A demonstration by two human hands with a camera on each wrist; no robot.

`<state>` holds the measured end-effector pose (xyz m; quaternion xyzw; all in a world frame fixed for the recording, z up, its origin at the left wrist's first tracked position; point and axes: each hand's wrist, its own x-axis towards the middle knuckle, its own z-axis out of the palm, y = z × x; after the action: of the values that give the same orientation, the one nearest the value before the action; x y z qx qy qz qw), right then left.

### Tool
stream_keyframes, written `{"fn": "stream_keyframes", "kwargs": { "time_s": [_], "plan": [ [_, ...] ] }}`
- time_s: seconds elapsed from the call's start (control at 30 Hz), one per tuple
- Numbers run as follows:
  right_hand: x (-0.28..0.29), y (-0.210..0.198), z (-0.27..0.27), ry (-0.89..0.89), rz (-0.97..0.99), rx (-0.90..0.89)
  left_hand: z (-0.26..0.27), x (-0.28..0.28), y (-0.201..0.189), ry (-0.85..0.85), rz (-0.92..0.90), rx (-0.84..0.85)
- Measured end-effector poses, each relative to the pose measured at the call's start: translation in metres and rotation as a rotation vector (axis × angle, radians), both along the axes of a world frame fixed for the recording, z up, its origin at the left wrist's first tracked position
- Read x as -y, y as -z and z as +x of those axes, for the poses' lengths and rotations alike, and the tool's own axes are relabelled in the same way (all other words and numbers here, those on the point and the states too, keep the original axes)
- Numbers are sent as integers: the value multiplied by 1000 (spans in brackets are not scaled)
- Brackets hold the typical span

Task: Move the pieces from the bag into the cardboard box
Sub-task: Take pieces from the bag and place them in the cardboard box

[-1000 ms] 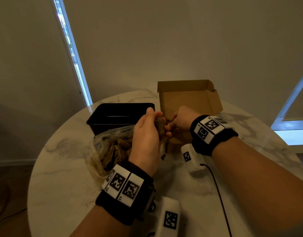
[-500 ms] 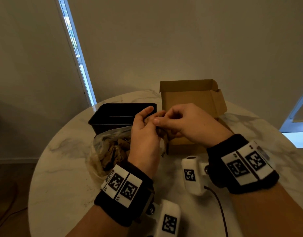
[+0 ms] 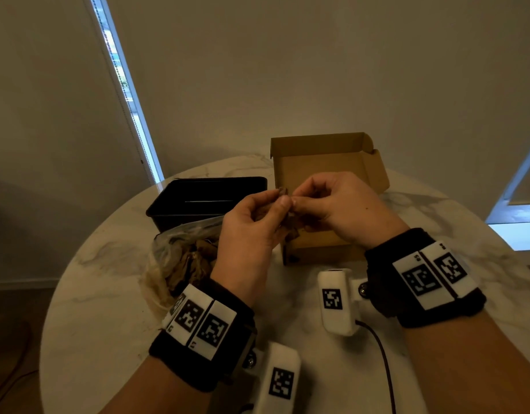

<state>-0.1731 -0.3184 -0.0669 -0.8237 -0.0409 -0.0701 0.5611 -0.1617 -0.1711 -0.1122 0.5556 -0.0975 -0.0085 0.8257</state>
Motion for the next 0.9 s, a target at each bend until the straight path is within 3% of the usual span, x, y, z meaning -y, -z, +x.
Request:
{"fn": "stream_keyframes", "kwargs": {
  "time_s": [0.37,0.47,0.6,0.73,0.9],
  "plan": [
    [16,2,10,120,70,92,-1,1,2,127,116,45],
    [17,4,10,110,1,54,-3,2,1,161,118,72],
    [15,7,7,12,-102,-53,-4,1,-4,124,1,99],
    [17,4,5,-19,-148,-42,-2,-1,-6,55,-161,55],
    [25,1,4,-18,-61,28,4,0,0,-55,-146,2]
  ]
}}
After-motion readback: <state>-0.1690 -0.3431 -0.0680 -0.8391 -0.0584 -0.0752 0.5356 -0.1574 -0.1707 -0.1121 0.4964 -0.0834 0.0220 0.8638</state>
